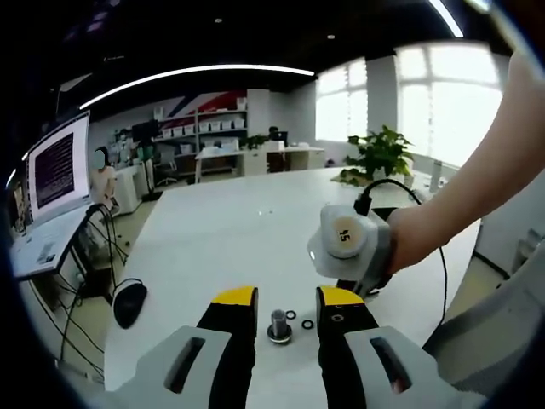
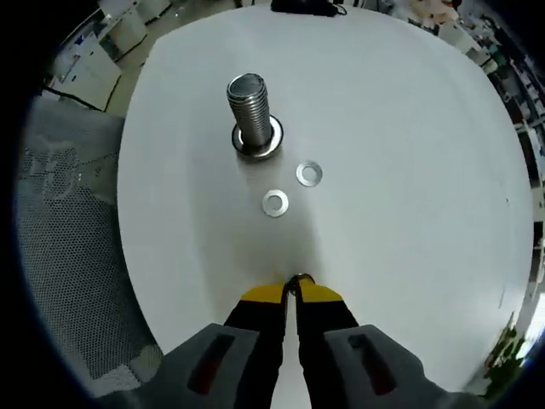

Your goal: Place the washer onto the threaded stud by aligning its center hole with the stud, sliding it down to the base, and recovering from edge contact or off-axis alignment until the washer reaches the visible bottom stop.

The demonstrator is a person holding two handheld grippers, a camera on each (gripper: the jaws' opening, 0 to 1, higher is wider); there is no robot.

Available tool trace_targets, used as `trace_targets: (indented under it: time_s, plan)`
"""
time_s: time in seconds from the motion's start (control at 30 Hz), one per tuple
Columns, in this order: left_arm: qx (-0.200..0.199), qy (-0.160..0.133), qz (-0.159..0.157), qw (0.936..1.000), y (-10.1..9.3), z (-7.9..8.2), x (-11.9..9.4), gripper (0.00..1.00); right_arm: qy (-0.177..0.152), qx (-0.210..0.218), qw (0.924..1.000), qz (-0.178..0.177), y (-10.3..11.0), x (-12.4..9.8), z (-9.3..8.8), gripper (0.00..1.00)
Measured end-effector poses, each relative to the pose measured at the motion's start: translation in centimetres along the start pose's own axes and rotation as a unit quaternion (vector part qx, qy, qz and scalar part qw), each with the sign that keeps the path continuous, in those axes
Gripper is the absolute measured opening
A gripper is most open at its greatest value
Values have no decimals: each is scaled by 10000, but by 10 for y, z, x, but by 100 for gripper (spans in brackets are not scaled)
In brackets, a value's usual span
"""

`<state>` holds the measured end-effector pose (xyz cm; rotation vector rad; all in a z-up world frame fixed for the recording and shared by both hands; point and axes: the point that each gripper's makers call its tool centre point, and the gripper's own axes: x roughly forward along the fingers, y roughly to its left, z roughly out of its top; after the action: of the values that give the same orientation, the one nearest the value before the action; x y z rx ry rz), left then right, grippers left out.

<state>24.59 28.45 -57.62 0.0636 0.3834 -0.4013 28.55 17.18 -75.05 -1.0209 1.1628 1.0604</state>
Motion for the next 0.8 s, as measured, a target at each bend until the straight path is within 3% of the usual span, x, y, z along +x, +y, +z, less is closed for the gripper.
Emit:
trace_targets:
  time_s: [0.13, 0.3, 0.43, 0.53, 0.8]
  plan:
    - [-19, 14, 3, 10000, 1, -1, 1, 25, 221, -338, 9990, -171, 0, 0, 1, 5]
    - [-2, 23, -9, 10000, 0, -1, 1, 25, 314, -254, 9990, -173, -2, -1, 0, 4]
    - [-24, 40, 3, 10000, 1, -2, 1, 25, 84, -80, 9999, -88, -2, -3, -1, 3]
    - [-39, 50, 38, 10000, 3, -3, 0, 25, 111, 102, 9999, -8, -1, -6, -11, 3]
    - [-30, 15, 38, 10000, 2, -1, 0, 25, -553, 388, 9977, -50, -1, -40, 10, 3]
